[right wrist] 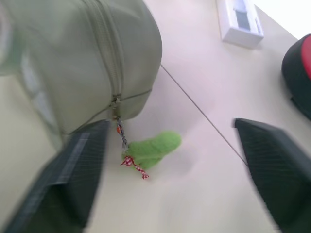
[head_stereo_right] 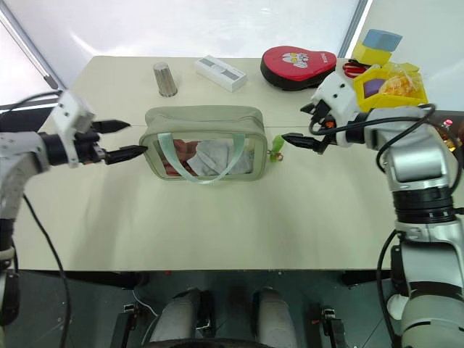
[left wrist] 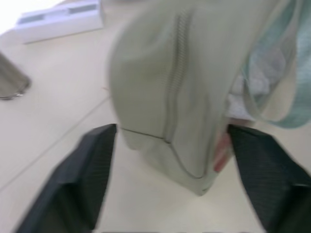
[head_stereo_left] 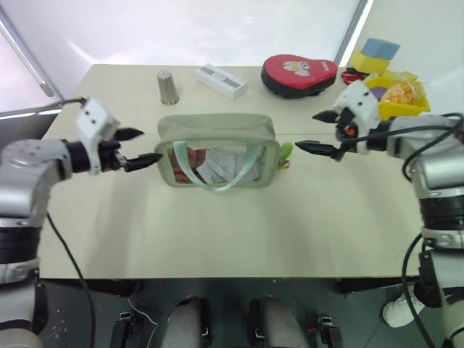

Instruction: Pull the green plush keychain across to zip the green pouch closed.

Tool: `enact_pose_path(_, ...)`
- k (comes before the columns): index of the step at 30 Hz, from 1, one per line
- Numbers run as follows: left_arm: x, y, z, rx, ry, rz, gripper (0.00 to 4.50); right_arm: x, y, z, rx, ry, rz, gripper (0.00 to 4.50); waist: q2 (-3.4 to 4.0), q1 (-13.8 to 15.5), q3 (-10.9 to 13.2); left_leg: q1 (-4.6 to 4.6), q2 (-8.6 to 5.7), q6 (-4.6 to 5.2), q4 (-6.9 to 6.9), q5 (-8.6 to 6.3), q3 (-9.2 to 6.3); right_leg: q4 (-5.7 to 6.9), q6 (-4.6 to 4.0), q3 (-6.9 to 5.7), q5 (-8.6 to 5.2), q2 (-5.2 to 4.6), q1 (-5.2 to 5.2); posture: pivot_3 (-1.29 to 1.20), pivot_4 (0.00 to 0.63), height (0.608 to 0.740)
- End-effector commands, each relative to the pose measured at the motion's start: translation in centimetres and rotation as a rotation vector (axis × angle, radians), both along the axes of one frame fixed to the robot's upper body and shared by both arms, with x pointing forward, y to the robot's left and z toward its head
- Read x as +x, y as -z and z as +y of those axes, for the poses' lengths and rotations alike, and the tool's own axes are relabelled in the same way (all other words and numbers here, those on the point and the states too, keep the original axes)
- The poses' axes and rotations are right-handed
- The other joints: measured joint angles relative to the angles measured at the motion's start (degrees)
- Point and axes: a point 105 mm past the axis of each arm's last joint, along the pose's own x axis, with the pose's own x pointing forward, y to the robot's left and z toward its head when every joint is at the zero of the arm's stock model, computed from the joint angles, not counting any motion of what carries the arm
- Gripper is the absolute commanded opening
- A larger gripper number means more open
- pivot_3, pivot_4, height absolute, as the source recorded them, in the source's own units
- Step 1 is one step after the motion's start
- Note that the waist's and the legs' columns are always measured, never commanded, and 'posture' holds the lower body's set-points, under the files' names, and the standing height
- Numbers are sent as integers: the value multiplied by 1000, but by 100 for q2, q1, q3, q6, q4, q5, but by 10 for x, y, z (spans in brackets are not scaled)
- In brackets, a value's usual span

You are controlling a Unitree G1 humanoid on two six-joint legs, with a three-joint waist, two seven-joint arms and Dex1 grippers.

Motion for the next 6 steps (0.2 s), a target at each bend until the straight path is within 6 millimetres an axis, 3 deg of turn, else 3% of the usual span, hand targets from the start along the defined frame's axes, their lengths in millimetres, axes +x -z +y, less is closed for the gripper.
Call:
enact_pose_path(1,-3,-22,20,-7,-50,-43,4454,-20,-33,8,26,-100,-35,4500,2,-8,1,1,0,0,0,0,1,0,0,0,0,-1,0,0,150,740)
enact_pose_path(6,-1,-24,19,-26,-49,-59,4454,-14,-38,10,74,-65,-61,4500,-1,5,-1,2,2,1,1,0,1,2,0,0,0,0,2,0,150,740)
